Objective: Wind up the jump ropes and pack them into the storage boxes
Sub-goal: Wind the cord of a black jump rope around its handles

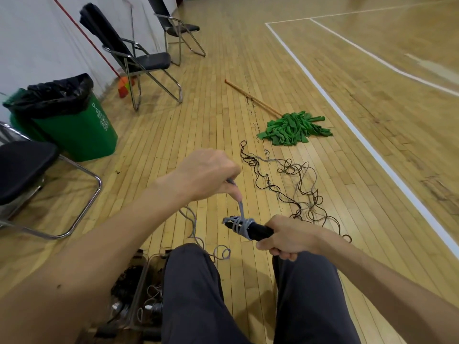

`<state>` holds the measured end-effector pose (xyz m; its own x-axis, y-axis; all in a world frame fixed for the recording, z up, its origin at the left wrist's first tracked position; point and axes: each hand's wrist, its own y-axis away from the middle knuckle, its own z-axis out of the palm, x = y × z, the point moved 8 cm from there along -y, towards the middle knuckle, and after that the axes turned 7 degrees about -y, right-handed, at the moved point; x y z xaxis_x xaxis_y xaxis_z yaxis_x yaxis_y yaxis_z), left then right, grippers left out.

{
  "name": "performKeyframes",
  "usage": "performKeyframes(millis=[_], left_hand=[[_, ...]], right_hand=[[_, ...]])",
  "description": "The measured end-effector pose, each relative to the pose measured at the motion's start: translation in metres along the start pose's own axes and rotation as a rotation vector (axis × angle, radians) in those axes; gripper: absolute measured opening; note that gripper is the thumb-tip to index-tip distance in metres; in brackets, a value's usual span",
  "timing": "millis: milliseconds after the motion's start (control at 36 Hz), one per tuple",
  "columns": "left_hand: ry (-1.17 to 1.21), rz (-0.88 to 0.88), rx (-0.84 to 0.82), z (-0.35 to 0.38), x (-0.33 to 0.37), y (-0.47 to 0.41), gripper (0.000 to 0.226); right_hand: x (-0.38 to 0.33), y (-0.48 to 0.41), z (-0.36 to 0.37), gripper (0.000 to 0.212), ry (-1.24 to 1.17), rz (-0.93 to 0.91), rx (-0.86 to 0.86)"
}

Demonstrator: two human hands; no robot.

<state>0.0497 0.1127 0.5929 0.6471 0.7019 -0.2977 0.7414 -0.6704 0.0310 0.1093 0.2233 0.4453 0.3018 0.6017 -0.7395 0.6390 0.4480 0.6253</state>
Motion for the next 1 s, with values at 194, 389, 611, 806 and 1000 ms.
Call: performKeyframes(millis=[194,389,611,806,1000], left_hand=[[0.223,-0.091,0.001,-0.012,-0.007,-0.01,0.052],[0.518,-0.129,-0.069,-0.005,-0.004,-0.012,0.05],[0.89,-0.158,-0.204,0.034,-0.004,-0.007,0.045],[1.168,-0.238,-0.182,0.063,-0.001,-0.001,0.032],[1.227,-0.328,-0.049,0.081,0.021,-0.005,0.036]], right_hand=[[-0.027,0.027,0.019,0.023,0.141,-0.078,-0.112],[-0.042,0.046,0.03,0.026,0.25,-0.147,-0.142],[-0.059,0.069,0.036,0.028,0.324,-0.228,-0.123],[-0.077,0.088,0.034,0.032,0.282,-0.335,-0.129],[-0.093,0.093,0.034,0.034,0.19,-0.463,-0.081]])
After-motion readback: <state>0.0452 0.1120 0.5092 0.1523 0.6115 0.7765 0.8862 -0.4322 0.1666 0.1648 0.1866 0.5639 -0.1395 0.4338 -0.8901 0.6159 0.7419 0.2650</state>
